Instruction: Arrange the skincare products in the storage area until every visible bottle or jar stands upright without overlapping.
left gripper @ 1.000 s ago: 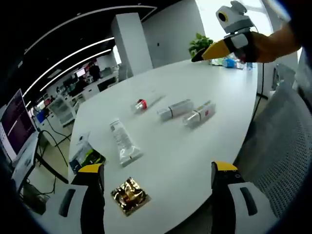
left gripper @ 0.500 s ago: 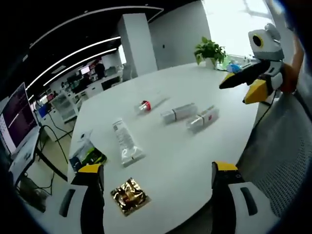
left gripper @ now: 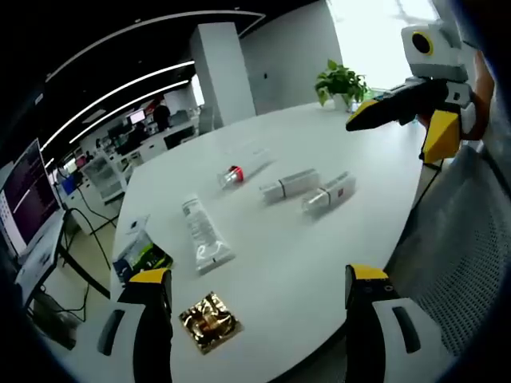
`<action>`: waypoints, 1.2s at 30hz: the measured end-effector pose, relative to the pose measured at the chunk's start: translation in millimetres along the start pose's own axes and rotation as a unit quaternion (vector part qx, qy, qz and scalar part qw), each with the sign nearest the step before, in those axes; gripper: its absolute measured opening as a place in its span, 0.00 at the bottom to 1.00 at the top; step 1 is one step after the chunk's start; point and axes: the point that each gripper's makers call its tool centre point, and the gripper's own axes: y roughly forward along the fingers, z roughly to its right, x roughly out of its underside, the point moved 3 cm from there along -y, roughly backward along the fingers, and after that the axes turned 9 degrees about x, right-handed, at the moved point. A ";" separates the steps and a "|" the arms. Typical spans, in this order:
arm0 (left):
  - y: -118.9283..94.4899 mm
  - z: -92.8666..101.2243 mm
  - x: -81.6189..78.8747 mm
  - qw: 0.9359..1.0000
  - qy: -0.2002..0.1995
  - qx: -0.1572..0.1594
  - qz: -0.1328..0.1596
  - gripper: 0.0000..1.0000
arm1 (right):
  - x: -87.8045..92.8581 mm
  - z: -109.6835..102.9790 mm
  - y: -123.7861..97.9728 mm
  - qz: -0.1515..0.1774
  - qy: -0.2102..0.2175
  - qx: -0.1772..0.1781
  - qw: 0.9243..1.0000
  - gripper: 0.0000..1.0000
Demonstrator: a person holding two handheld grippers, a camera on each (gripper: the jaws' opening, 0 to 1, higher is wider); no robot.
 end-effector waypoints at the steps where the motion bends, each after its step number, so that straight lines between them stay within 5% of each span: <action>1: -0.2 -0.4 -0.4 1.000 0.000 -0.001 0.002 0.87 | -18.6 -4.2 3.5 0.008 0.002 -0.005 1.000 0.54; 2: -0.4 -0.9 -0.4 1.000 0.000 -0.002 0.001 0.86 | -25.3 -5.8 4.7 0.015 0.002 -0.007 1.000 0.54; 4: -1.0 -2.3 -0.2 1.000 -0.001 -0.006 0.002 0.86 | -72.6 -18.4 10.7 0.074 0.030 -0.030 0.996 0.54; 6: -1.7 -3.2 -1.1 1.000 -0.001 -0.009 0.005 0.86 | -101.3 -27.0 15.4 0.106 0.051 -0.047 0.992 0.55; 13: -3.2 -2.9 -1.7 1.000 0.004 -0.008 0.009 0.86 | -164.0 -53.3 32.4 0.145 0.078 -0.108 0.980 0.56; 15: -3.5 -2.3 -0.6 1.000 0.004 -0.008 0.008 0.85 | -169.9 -60.6 40.4 0.138 0.068 -0.142 0.978 0.57; 18: -3.9 -3.0 1.7 1.000 0.003 -0.010 0.002 0.82 | -169.7 -56.2 61.0 0.079 0.070 -0.152 0.983 0.59; 22: -5.3 -4.2 3.5 1.000 -0.003 -0.013 0.001 0.80 | -219.6 -54.7 71.1 0.124 0.034 -0.170 0.977 0.59; 25: -5.7 -3.8 4.1 1.000 0.000 -0.012 0.001 0.80 | -240.0 -49.6 82.5 0.114 -0.025 -0.181 0.976 0.58; 29: -5.9 -1.2 5.6 1.000 0.001 -0.008 0.001 0.82 | -237.0 -39.1 97.9 0.078 -0.082 -0.199 0.973 0.56; 36: -4.3 -1.7 10.1 1.000 -0.011 -0.008 -0.008 0.81 | -187.3 -22.9 120.5 -0.047 -0.207 -0.247 0.945 0.57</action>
